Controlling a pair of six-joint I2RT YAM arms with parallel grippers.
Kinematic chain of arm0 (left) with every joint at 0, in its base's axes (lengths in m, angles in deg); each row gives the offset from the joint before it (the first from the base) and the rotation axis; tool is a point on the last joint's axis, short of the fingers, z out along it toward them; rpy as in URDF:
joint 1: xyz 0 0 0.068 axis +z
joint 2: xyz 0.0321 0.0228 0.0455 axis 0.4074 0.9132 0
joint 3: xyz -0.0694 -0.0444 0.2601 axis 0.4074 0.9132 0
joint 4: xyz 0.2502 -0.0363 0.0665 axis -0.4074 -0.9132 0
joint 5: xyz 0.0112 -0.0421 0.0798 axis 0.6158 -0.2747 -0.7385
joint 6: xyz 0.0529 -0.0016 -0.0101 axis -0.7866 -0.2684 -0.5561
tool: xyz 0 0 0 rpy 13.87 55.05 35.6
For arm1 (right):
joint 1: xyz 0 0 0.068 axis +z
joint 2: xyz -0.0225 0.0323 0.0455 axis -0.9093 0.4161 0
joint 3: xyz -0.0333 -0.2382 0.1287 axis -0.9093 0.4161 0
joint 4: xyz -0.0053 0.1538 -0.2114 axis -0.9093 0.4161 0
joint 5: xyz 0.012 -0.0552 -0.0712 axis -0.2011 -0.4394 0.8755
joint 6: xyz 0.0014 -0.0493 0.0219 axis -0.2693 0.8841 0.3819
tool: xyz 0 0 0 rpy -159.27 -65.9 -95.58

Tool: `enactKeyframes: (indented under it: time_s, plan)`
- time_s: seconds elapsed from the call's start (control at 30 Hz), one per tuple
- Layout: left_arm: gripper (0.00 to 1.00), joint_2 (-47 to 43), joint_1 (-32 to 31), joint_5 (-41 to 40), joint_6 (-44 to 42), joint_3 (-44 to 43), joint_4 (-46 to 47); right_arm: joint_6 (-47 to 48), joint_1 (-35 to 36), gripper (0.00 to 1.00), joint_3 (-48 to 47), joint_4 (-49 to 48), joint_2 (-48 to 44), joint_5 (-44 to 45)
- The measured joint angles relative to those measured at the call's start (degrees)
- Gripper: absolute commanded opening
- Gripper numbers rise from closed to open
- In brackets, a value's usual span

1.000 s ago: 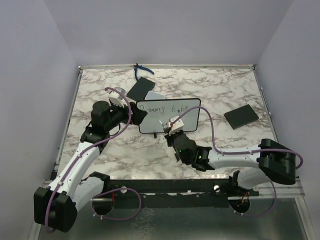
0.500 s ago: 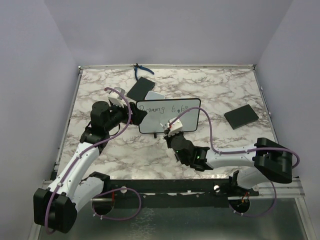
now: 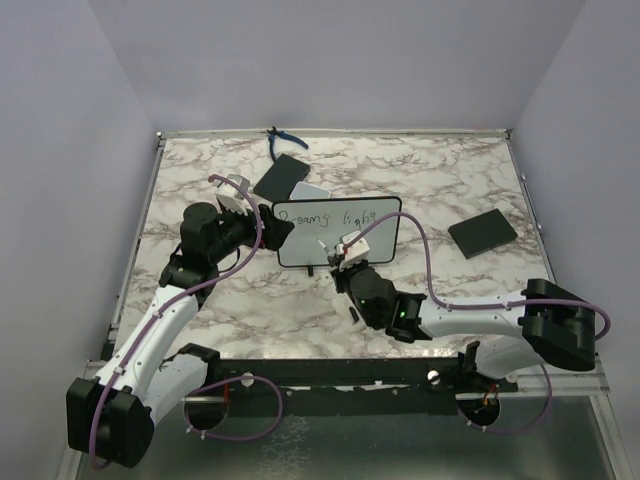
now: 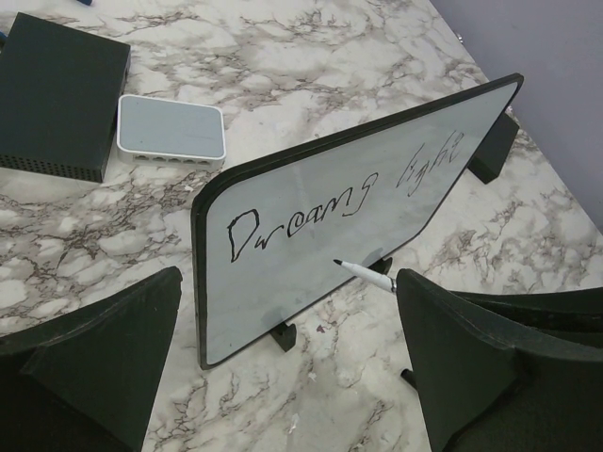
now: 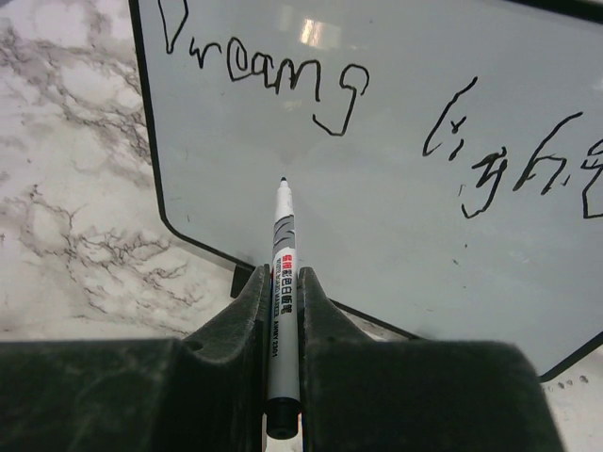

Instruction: Write a sentence on the whiteboard

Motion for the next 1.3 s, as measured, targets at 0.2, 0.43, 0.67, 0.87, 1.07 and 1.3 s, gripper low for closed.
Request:
enactKeyframes:
  time_s: [0.2, 0.43, 0.67, 0.87, 1.07, 1.3]
  plan:
    - [0.96, 0.0, 0.0, 0.0, -0.1, 0.0, 0.0, 2.9, 0.0, 0.01, -0.1, -2.7, -0.3, 0.0]
    - [0.96, 0.0, 0.0, 0.0, -0.1, 0.0, 0.0, 4.7, -0.4, 0.01, -0.1, -4.7, 1.6, 0.1]
    - [0.96, 0.0, 0.0, 0.0, -0.1, 0.0, 0.0, 5.1, -1.0, 0.01, -0.1, -5.9, 2.2, 0.3]
    - [0.96, 0.0, 0.0, 0.0, -0.1, 0.0, 0.0, 4.7, -1.2, 0.01, -0.1, -5.9, 3.2, 0.3]
    - [0.96, 0.0, 0.0, 0.0, -0.1, 0.0, 0.0, 2.9, -1.2, 0.00, -0.1, -5.0, 3.4, 0.3]
    - [0.96, 0.0, 0.0, 0.0, -0.1, 0.0, 0.0, -0.2, -1.2, 0.01, 0.0, -2.3, 3.4, 0.3]
